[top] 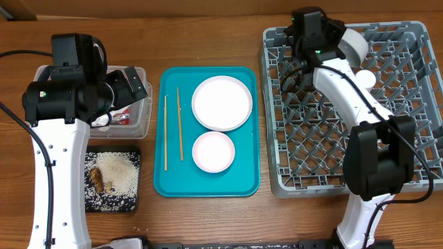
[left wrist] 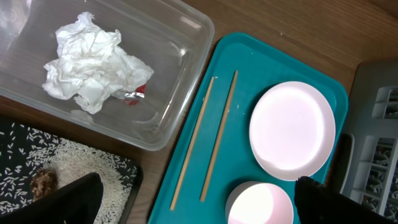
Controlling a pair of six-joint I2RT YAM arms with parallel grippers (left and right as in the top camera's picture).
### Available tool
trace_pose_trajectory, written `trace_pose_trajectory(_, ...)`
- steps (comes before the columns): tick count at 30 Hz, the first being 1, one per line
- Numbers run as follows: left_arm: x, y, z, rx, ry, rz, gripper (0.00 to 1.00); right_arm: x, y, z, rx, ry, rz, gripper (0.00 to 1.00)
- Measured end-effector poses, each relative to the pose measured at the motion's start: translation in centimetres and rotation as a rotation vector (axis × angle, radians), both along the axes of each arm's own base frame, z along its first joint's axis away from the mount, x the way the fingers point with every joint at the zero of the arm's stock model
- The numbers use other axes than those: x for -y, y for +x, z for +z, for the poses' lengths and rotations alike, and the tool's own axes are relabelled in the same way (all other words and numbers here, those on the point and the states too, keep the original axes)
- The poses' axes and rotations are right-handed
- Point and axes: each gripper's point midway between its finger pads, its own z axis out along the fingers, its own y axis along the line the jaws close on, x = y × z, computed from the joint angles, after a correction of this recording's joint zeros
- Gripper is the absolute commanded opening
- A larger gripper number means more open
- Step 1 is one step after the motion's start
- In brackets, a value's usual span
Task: Sort waste into correct bins and load items into the dishwasher
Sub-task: 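Lower the grey bowl into the rack's back row and release, then move the right gripper back to the small pink plate on the tray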
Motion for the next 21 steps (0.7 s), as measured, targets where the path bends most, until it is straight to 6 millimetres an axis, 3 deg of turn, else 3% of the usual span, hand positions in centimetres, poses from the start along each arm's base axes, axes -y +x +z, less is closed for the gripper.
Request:
trace_pose_trajectory(4, 0.0, 0.0, 0.0, 0.0, 0.0, 0.0, 1.0, -0.7, -0.1, -0.1, -0.003, -0.002, 0.007, 0.5)
trace_pose_trajectory(9, 0.0, 0.0, 0.0, 0.0, 0.0, 0.0, 1.0, -1.3, -0.5, 0.1, 0.001, -0.021, -0.005, 0.72)
trace_pose_trajectory(16, 0.0, 0.0, 0.0, 0.0, 0.0, 0.0, 1.0, -1.9, -0.8, 0.4, 0.005, -0.047, -0.011, 0.75)
trace_pose_trajectory(21, 0.0, 0.0, 0.0, 0.0, 0.0, 0.0, 1.0, -1.9, -0.8, 0.6, 0.052, -0.013, -0.044, 0.83)
